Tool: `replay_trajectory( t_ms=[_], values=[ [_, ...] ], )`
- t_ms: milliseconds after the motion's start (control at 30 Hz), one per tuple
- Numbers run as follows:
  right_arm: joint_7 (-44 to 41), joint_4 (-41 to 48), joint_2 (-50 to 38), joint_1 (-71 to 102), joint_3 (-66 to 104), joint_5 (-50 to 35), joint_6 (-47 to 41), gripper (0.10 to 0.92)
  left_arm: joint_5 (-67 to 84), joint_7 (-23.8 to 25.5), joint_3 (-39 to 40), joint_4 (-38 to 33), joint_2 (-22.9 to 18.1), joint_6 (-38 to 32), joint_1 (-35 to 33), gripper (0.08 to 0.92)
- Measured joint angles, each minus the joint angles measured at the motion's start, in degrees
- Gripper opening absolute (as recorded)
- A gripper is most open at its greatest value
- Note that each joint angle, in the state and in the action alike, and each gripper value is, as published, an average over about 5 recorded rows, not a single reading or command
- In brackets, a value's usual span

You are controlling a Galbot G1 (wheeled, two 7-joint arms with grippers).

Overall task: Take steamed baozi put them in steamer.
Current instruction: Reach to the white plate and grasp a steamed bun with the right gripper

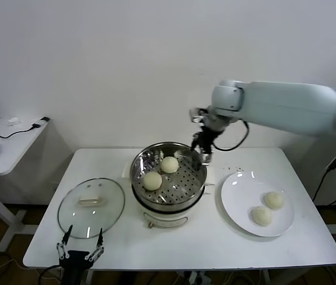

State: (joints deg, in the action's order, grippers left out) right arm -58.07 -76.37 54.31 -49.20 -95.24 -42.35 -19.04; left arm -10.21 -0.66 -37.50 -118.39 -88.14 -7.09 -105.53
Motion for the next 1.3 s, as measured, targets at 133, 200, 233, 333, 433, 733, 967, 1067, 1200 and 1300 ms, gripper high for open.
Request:
replay_trajectory(
  t_ms=[133, 200, 233, 333, 433, 733, 967, 1067, 1200, 1300],
  values=[
    [-0.95, -1.94, -7.32, 2.39, 1.54, 6.11, 1.43, 0.823, -0.24, 0.13, -0.04, -0.31, -0.38, 0.3, 0.27, 0.823],
    [-1.26, -2.33, -10.57, 4.74, 3.05, 9.38, 1.99, 0.823, -0.38, 0.22, -0.09, -0.51, -0.52, 0.51, 0.36, 0.823],
    [-1.43, -2.43, -12.09, 6.19, 3.99, 11.07, 2.26, 0.823, -0.45, 0.25, -0.15, -0.58, -0.55, 0.59, 0.34, 0.823],
    [-1.99, -2.37, -15.83, 11.16, 7.28, 16.1, 3.07, 0.823, -0.68, 0.32, -0.39, -0.61, -0.7, 0.76, 0.16, 0.823],
    [-2.4, -1.88, -18.34, 16.52, 10.9, 20.83, 3.83, 0.823, -0.88, 0.43, -0.62, -0.59, -0.95, 0.96, -0.07, 0.823],
    [-2.35, 1.11, -21.32, 31.41, 21.39, 30.84, 5.03, 0.823, -1.55, 0.63, -0.73, -0.61, -1.54, 1.56, 0.23, 0.823],
    [-1.63, 3.75, -20.82, 39.02, 27.14, 34.86, 5.46, 0.823, -2.33, 0.65, -0.61, 0.05, -1.75, 1.49, 0.34, 0.823],
    [-1.51, 4.81, -20.19, 41.07, 28.92, 36.04, 5.62, 0.823, -2.58, 0.64, -0.64, 0.36, -1.79, 1.35, 0.31, 0.823],
    [-1.51, 6.05, -19.36, 42.94, 30.74, 37.18, 5.83, 0.82, -2.83, 0.6, -0.7, 0.73, -1.84, 1.15, 0.28, 0.823],
    [-1.63, 6.52, -19.09, 43.83, 31.6, 37.59, 5.93, 0.775, -3.01, 0.58, -0.7, 0.93, -1.9, 1.02, 0.27, 0.823]
  ],
)
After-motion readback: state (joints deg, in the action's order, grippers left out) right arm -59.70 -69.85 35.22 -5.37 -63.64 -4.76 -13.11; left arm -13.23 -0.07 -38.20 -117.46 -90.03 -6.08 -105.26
